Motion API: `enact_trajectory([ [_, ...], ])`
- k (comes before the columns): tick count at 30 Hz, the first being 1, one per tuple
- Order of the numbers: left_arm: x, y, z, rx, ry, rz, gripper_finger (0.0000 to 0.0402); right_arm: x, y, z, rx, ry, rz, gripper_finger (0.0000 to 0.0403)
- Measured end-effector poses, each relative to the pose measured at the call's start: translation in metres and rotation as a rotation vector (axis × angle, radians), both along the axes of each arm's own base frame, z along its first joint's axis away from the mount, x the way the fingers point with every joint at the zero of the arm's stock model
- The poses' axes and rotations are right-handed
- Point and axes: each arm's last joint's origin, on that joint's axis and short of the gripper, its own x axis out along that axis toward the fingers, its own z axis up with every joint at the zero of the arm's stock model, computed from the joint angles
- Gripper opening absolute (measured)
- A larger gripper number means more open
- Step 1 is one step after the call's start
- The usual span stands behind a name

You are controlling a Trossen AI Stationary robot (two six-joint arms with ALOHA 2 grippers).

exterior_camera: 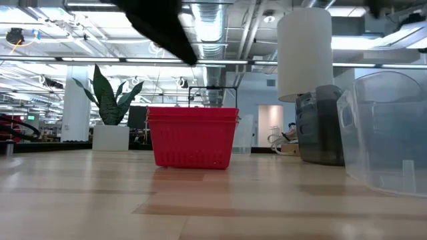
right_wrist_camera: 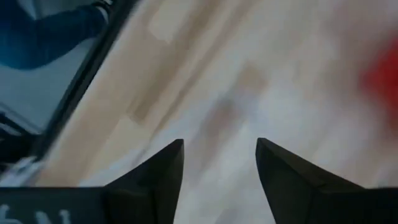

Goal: Stack baskets by color
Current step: Stack the bottom transparent bin on top of the top transparent stacked bins

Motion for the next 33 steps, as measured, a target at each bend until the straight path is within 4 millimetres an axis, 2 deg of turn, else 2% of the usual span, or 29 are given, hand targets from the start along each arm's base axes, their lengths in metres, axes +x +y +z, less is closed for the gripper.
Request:
enact_trajectory([
  [3,-0.014,0.000,0.007,0.122,-0.010,0.041,0.0298,-0.026,-0.009,0.014,-0.004,0.089,-0.216,0.0228],
  [6,-0.029,-0.001,0.012,0.234,0.004,0.058,0.0298,-0.058,-0.013,0.018,-0.015,0.019,-0.366,0.0228],
  [10,-0.047,0.004,0.011,0.298,0.058,0.064,0.0298,-0.096,-0.027,0.007,0.078,-0.024,-0.558,0.0228],
  [13,-0.065,0.018,0.006,0.258,0.047,0.080,0.0298,-0.109,-0.040,-0.009,0.159,-0.046,-0.700,0.0228],
  [18,-0.104,0.048,0.005,0.005,-0.150,0.088,0.0298,-0.117,-0.052,-0.039,0.188,0.007,-0.839,0.0228],
  [24,-0.145,0.079,-0.004,-0.292,-0.535,-0.003,0.0298,-0.112,-0.048,-0.057,0.160,0.042,-0.867,0.0228],
  [29,-0.172,0.101,-0.027,-0.366,-0.729,-0.034,0.0298,-0.103,-0.045,-0.073,0.105,0.082,-0.934,0.0228],
  [33,-0.183,0.110,-0.040,-0.371,-0.814,-0.047,0.0298,-0.091,-0.046,-0.092,0.036,0.112,-0.946,0.0222],
])
